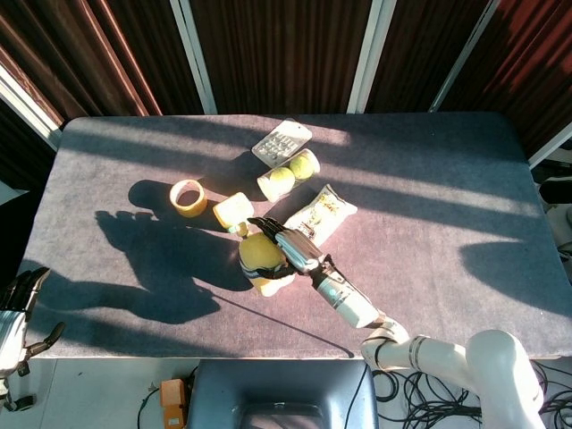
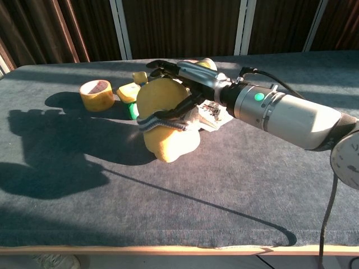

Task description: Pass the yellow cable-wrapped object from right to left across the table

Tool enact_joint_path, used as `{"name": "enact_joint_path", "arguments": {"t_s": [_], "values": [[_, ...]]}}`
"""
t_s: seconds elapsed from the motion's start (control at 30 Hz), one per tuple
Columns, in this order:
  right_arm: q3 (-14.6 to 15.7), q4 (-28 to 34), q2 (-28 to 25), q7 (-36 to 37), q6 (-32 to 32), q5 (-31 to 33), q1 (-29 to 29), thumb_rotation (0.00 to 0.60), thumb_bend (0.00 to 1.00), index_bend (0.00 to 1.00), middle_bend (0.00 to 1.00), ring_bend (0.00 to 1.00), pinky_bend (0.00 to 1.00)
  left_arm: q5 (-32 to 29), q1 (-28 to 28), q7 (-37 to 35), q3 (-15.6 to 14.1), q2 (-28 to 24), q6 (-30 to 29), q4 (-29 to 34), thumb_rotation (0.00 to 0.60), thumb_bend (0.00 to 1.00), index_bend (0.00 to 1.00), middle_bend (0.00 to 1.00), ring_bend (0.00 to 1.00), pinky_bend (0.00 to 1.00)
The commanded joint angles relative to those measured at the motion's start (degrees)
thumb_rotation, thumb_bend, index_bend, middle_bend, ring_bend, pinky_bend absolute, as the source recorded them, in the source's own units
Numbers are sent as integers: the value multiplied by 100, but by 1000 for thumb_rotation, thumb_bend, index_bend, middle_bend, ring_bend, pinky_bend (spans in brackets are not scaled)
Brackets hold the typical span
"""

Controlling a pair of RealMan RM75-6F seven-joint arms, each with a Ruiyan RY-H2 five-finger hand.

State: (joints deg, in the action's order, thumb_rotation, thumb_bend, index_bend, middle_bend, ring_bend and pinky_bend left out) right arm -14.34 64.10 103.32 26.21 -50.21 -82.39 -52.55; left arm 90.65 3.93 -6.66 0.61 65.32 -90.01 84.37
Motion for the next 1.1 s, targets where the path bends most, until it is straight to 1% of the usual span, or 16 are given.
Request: {"name": "enact_joint_path", "arguments": {"t_s": [0.03,0.17,0.23,0.33,0.5,0.6,0.7,0.73,0.83,0.9,0.97,1.1], "values": [[57,289,-273,67,-12,-16,71,600,105,0,0,0,134,-8,-1,7,1,-5,13,8,600,260,0,99,85,214],[105,673,-587,165,-307,-160,212,600,57,0,0,0,70,-3,8,40,-6,-10,49,23,600,260,0,100,85,215],[125,888,-763,204,-462,-238,288,600,52,0,0,0,62,8,11,43,-13,-16,59,28,600,261,0,100,85,215],[200,1386,-1236,182,-867,-461,509,600,40,0,0,0,58,21,12,34,-23,-25,70,38,600,260,0,99,85,215],[524,2363,-2376,-426,-1513,-610,1190,600,36,0,0,0,52,46,19,61,-38,-24,91,53,600,259,0,99,85,215],[788,2753,-2995,-956,-2004,-597,1750,600,36,0,0,0,58,80,41,138,-41,-3,109,73,600,260,0,99,85,216],[1007,2744,-3275,-1722,-2587,-515,2325,600,35,0,0,0,94,218,96,224,-99,-3,168,131,600,259,0,95,84,221],[1083,2661,-3327,-2065,-2783,-460,2533,600,31,0,0,0,103,342,147,180,-155,-31,224,172,600,261,0,80,76,225],[1151,2432,-3338,-2626,-3334,-278,3032,600,14,0,0,0,109,571,305,127,-263,-127,438,357,600,264,0,10,17,238],[1196,2348,-3341,-2721,-3617,-183,3317,600,4,0,0,0,108,641,415,220,-292,-189,608,542,600,266,0,0,0,247],[1282,2284,-3414,-2736,-3852,-140,3605,600,0,0,0,0,103,637,546,408,-261,-225,801,772,600,262,0,0,0,261],[1418,2186,-3520,-2498,-4219,-250,4013,600,0,0,0,0,92,508,816,749,-138,-204,1203,1160,600,241,0,0,0,274]]}}
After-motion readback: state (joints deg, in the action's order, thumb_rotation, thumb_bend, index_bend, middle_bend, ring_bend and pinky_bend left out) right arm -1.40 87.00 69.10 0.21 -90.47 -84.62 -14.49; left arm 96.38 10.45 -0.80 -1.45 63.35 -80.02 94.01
